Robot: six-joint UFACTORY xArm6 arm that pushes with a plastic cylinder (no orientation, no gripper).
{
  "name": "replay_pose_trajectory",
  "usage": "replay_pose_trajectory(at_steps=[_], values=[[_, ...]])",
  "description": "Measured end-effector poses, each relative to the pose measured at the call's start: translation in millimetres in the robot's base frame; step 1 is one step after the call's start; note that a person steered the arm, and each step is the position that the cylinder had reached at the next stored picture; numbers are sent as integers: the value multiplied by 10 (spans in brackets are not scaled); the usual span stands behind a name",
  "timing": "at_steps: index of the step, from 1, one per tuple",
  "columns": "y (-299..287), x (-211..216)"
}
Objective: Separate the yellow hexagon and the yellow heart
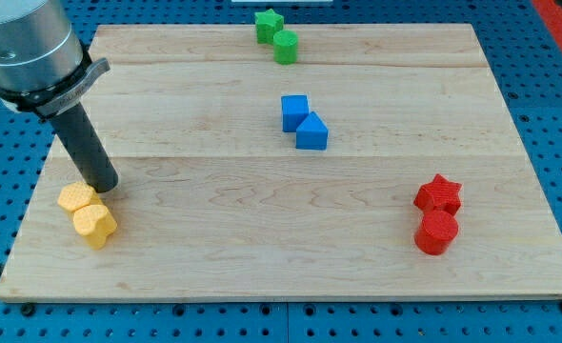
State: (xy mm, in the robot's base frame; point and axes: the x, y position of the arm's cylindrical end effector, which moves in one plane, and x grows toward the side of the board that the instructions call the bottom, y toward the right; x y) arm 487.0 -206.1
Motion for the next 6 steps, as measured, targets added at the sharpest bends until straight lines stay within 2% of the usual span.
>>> replay_pose_trajectory(at_steps=[3, 6], values=[[3, 18], [277, 18]])
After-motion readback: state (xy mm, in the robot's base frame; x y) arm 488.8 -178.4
